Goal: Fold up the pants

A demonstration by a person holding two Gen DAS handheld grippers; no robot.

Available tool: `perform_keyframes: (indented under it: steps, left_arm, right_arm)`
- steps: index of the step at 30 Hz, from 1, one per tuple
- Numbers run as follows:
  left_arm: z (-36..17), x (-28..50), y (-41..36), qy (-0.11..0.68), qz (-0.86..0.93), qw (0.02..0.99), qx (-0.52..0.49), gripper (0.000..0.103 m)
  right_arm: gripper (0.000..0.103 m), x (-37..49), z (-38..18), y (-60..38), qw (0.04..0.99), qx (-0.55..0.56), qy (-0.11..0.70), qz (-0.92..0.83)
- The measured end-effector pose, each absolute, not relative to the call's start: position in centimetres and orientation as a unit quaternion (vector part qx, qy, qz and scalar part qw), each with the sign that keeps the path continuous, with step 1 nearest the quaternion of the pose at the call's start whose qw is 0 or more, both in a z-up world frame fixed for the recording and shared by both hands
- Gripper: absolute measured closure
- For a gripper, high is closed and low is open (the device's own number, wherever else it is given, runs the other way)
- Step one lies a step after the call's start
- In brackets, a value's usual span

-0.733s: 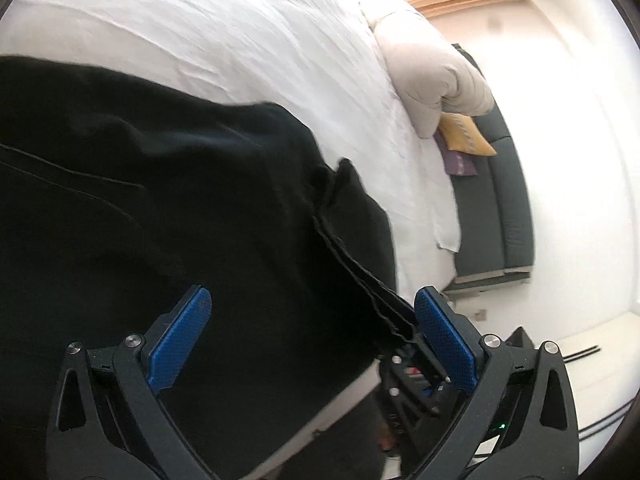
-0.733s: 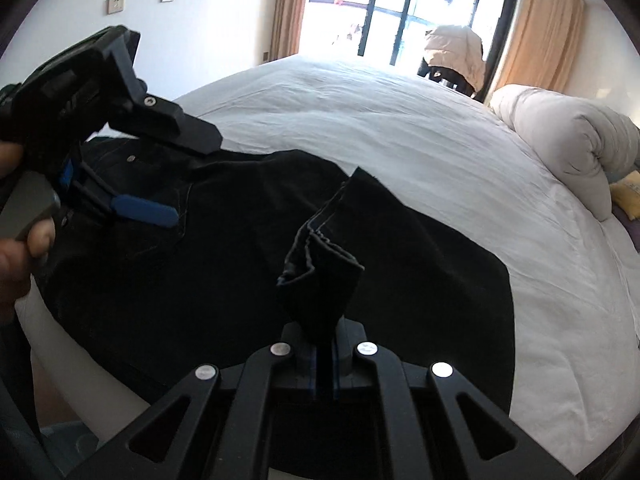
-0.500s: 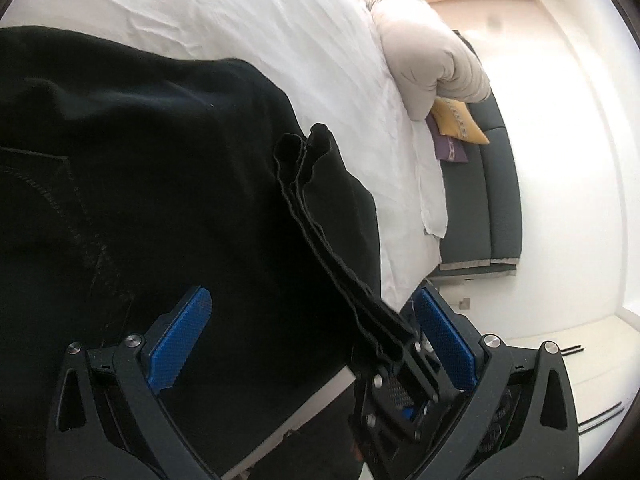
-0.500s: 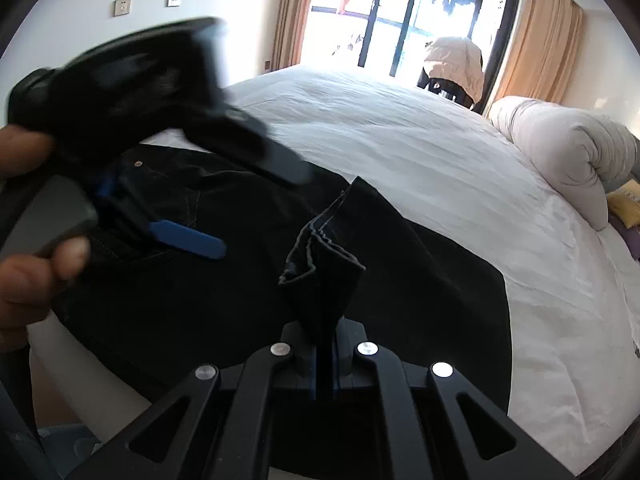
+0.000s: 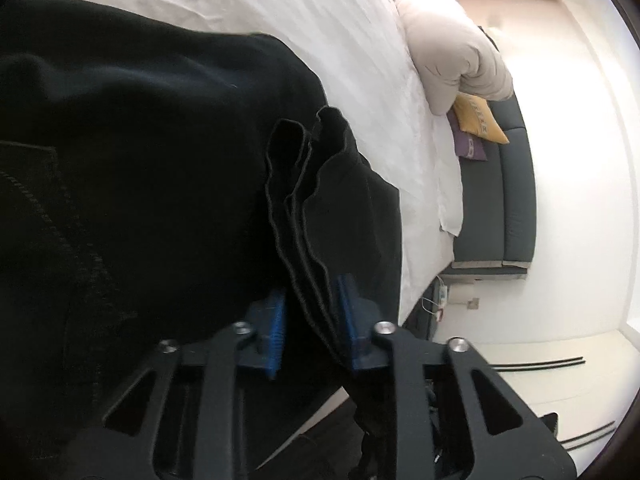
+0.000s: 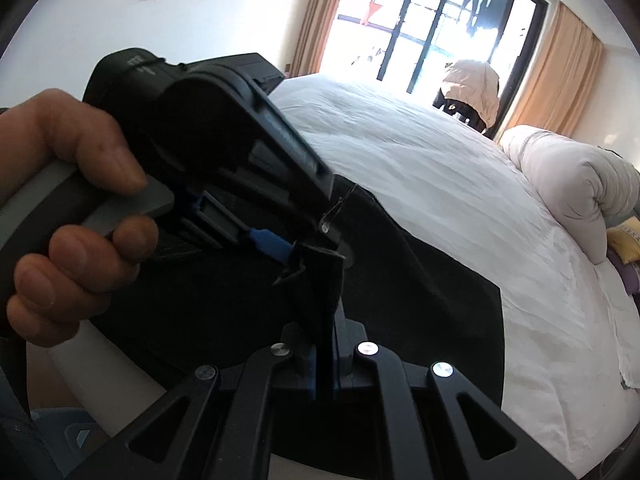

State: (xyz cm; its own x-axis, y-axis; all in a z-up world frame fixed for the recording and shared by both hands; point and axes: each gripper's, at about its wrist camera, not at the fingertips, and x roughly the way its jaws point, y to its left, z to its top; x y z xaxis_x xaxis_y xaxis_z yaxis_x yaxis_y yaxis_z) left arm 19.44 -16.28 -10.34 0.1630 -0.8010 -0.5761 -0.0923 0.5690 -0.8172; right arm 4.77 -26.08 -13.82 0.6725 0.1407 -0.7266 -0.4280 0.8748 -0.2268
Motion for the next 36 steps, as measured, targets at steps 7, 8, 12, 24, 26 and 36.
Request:
perform_keyframes:
  steps: [7, 8, 12, 24, 26, 36]
  left_arm:
    - [-9.2, 19.0, -14.2, 0.577, -0.256, 0.681, -0.372, 0.092]
    - [-9.3, 19.0, -14.1, 0.576, -0.255, 0.682, -0.372, 0.092]
    - [-9.8, 18.6, -13.3, 0.576, -0.246, 0.686, -0.370, 0.092]
    - [-11.6, 19.8, -14.1, 0.588, -0.221, 0.686, -0.366, 0.091]
    - [-11.4, 20.0, -14.1, 0.591, -0.218, 0.688, -0.360, 0.091]
    - [-4.7, 20.9, -15.6, 0.552, -0.203, 0.767, -0.258, 0.091]
  right_arm:
    - [0.097, 4.7, -13.4, -24.3, 0.891, -0.203, 0.366, 0.179]
    - [0.097, 4.8, -13.4, -24.2, 0.890, -0.203, 0.367, 0.180]
    - [0.097, 5.1, -13.6, -23.3, 0.886, -0.208, 0.369, 0.191]
    - [0.079, 9.0, -16.6, -24.5, 0.863, -0.191, 0.418, 0.209]
    - [0.063, 9.4, -17.1, -24.9, 0.852, -0.166, 0.440, 0.230]
    - [0.048, 12.8, -11.3, -38.1, 0.866, 0.068, 0.431, 0.245]
